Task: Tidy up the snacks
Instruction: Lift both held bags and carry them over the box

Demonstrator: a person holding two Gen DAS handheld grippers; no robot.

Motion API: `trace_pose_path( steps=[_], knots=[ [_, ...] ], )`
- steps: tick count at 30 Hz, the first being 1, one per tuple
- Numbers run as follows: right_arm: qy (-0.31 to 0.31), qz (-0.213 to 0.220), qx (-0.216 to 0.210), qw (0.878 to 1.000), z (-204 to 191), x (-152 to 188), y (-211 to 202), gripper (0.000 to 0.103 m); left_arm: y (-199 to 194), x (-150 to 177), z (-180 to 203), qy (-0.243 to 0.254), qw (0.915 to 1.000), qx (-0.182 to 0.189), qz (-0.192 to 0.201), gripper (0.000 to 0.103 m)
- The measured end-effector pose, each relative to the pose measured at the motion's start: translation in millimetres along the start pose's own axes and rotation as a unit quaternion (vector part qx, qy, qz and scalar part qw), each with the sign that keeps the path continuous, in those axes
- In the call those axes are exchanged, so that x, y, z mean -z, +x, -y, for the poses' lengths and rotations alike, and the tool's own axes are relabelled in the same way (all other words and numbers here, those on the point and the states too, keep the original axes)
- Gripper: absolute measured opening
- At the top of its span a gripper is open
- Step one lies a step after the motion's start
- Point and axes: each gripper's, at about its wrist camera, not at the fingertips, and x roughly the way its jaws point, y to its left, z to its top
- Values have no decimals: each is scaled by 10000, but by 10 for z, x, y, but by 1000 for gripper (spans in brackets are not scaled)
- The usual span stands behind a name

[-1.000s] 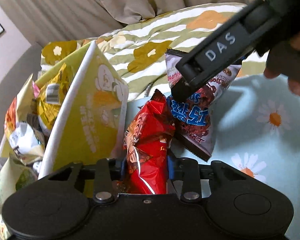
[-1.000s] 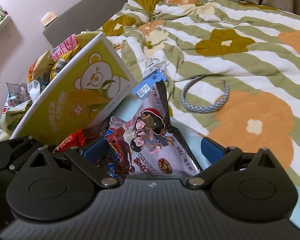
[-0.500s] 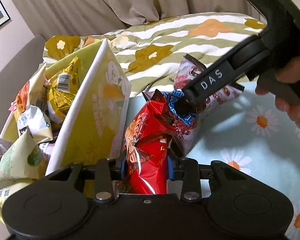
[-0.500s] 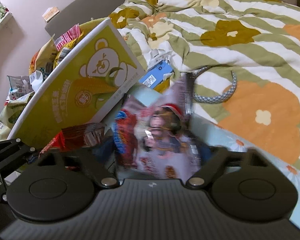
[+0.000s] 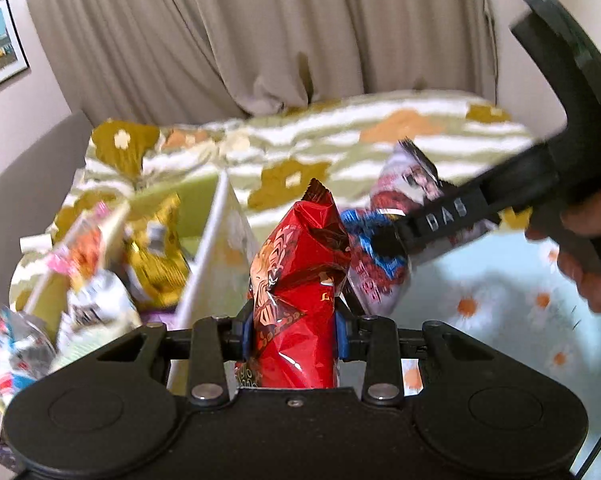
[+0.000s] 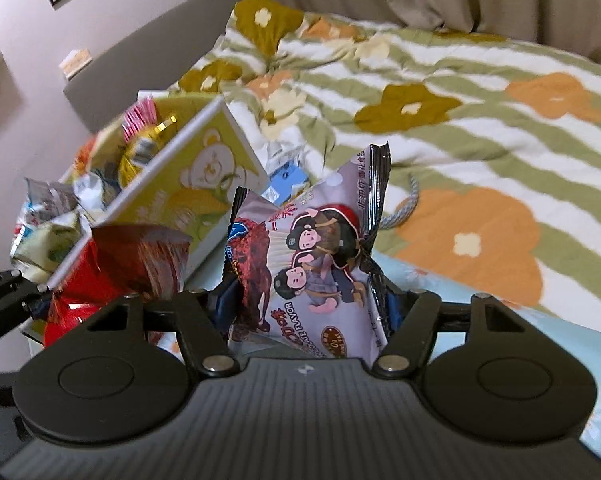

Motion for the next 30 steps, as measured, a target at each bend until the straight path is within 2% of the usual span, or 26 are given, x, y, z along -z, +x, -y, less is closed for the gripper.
trace_pose_path(
  steps=[7,14,23,30],
  knots=[
    [8,444,54,9990,-366,-131,-448,82,-423,-154,-400,-200,9985,-176,487,41],
    [-96,802,16,9967,-952,-309,-597,82,-636,-212,-1033,-347,9952,-423,808,41],
    [266,1127,169,9931,-1794,-532,-452,82,-568,-228,-1947,-417,9941,-326,946,41],
    [588,1251,488,9892,-2295,-663,-174,82,-228,-229,-2470,-373,9961,72,801,41]
  ],
)
